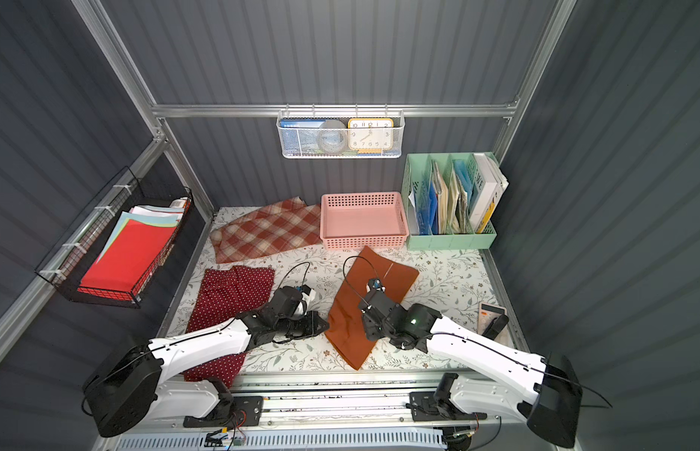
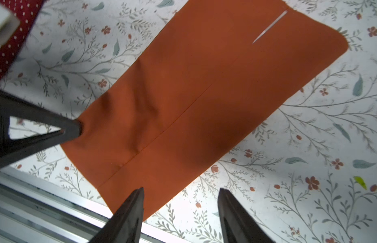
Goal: Roll up the skirts
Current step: Roll the skirt at the center of the board.
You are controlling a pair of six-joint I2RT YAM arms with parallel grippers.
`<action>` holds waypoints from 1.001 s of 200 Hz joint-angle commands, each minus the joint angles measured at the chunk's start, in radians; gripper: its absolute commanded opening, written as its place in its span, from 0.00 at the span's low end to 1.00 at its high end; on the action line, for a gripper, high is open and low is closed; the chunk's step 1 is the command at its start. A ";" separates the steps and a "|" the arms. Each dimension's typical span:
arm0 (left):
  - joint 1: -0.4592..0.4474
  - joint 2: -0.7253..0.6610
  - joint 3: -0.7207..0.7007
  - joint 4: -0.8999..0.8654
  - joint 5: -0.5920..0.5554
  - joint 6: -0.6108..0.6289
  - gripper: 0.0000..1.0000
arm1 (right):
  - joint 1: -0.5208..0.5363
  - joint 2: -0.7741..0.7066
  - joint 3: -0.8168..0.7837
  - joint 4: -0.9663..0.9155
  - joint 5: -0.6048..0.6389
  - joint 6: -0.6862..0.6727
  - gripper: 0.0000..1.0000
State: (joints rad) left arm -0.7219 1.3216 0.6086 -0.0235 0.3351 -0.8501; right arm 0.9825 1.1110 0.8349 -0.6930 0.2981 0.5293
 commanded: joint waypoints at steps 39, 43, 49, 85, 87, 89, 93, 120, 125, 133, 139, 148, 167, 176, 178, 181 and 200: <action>-0.004 -0.025 0.030 -0.006 0.039 -0.051 0.00 | 0.337 0.236 0.074 -0.034 0.179 0.036 0.69; -0.004 -0.025 0.027 0.001 0.041 -0.054 0.00 | 0.350 0.250 0.078 -0.020 0.180 0.026 0.71; -0.004 -0.027 0.024 0.002 0.046 -0.056 0.00 | 0.362 0.272 0.090 -0.015 0.190 0.020 0.73; -0.004 -0.045 0.005 0.001 0.057 -0.075 0.00 | 0.450 0.334 0.125 0.008 0.230 0.012 0.80; -0.004 -0.045 0.006 0.000 0.056 -0.075 0.00 | 0.453 0.334 0.124 0.013 0.225 0.009 0.80; -0.004 -0.046 0.006 -0.001 0.056 -0.074 0.00 | 0.454 0.334 0.123 0.018 0.217 0.005 0.81; -0.004 -0.048 0.005 -0.002 0.055 -0.076 0.00 | 0.457 0.335 0.122 0.027 0.201 0.001 0.81; -0.004 -0.051 -0.001 0.004 0.058 -0.083 0.00 | 0.483 0.380 0.117 0.041 0.170 0.015 0.81; -0.004 -0.053 -0.003 0.006 0.058 -0.084 0.00 | 0.489 0.389 0.115 0.044 0.167 0.009 0.81; -0.004 -0.054 -0.008 0.010 0.058 -0.086 0.00 | 0.493 0.402 0.115 0.045 0.195 0.010 0.81; -0.004 -0.054 -0.011 0.015 0.058 -0.090 0.00 | 0.493 0.413 0.118 0.037 0.214 0.012 0.81; -0.004 -0.054 -0.014 0.023 0.060 -0.094 0.00 | 0.493 0.427 0.118 0.034 0.254 0.010 0.82; -0.004 -0.054 -0.017 0.028 0.058 -0.099 0.00 | 0.492 0.461 0.141 -0.002 0.331 0.029 0.85; -0.004 -0.056 -0.021 0.031 0.056 -0.102 0.00 | 0.491 0.471 0.143 -0.002 0.352 0.033 0.85; -0.004 -0.056 -0.022 0.032 0.056 -0.104 0.00 | 0.490 0.474 0.144 0.000 0.357 0.032 0.85; -0.004 -0.057 -0.023 0.031 0.055 -0.104 0.00 | 0.490 0.478 0.144 0.003 0.362 0.031 0.85; -0.004 -0.063 -0.026 0.032 0.054 -0.109 0.00 | 0.479 0.522 0.155 0.008 0.374 0.023 0.85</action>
State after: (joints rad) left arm -0.7219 1.2919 0.5976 -0.0093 0.3710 -0.9405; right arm 1.4734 1.5913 0.9607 -0.6685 0.5961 0.5438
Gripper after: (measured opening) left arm 0.008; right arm 0.853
